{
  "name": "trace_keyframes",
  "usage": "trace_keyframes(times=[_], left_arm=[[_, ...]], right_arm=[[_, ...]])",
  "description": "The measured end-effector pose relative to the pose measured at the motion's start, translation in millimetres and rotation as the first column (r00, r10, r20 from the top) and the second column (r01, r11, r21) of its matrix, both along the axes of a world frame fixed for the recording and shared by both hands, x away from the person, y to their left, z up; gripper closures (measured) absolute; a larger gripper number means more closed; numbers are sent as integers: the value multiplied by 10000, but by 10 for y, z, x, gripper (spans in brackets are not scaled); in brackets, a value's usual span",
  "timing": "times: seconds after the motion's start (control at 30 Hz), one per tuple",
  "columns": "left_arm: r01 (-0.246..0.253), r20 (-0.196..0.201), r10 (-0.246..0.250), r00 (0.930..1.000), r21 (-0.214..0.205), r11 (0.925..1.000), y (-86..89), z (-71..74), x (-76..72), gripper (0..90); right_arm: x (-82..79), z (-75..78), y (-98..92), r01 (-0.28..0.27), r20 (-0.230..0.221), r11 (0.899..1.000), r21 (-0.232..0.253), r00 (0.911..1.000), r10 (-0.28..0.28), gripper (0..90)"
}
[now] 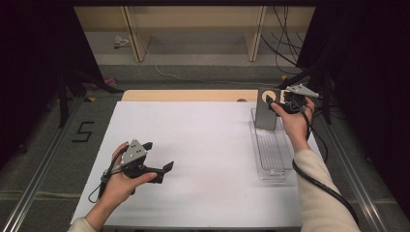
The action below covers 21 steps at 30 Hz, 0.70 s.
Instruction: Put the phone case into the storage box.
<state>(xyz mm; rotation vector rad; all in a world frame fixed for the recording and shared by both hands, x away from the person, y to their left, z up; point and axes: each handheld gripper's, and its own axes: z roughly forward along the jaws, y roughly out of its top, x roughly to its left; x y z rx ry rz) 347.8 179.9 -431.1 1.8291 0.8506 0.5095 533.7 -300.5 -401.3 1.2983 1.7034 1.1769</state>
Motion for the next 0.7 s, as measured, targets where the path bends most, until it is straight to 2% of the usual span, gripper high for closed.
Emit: trace_keyframes(times=[0.13, 0.3, 0.43, 0.53, 0.67, 0.7], left_arm=[[12, 13, -12, 10000, -16, 10000, -2, 4, -2, 0], [-19, 33, 19, 10000, -48, 10000, -2, 10, -3, 0], [-19, 33, 19, 10000, -43, 10000, -1, 10, -3, 0], [-10, 30, 10, 10000, -37, 10000, -1, 9, -2, 0], [-14, 31, 14, 10000, -35, 10000, 2, 8, -2, 0], [-15, 31, 16, 10000, -32, 10000, 2, 8, -1, 0]], right_arm=[[-45, 39, -43, 28, 26, 9997, 244, 10000, -28, 272], [-93, 98, -117, 51, 40, 9979, 650, 10000, -54, 358], [-132, 139, -153, 71, -30, 9968, 796, 10000, -69, 576], [-157, 145, -148, 180, -347, 9964, 831, 9993, -152, 744], [-178, 135, -147, 543, -585, 9963, 672, 9970, -504, 892], [-182, 132, -151, 663, -654, 9960, 603, 9959, -623, 900]])
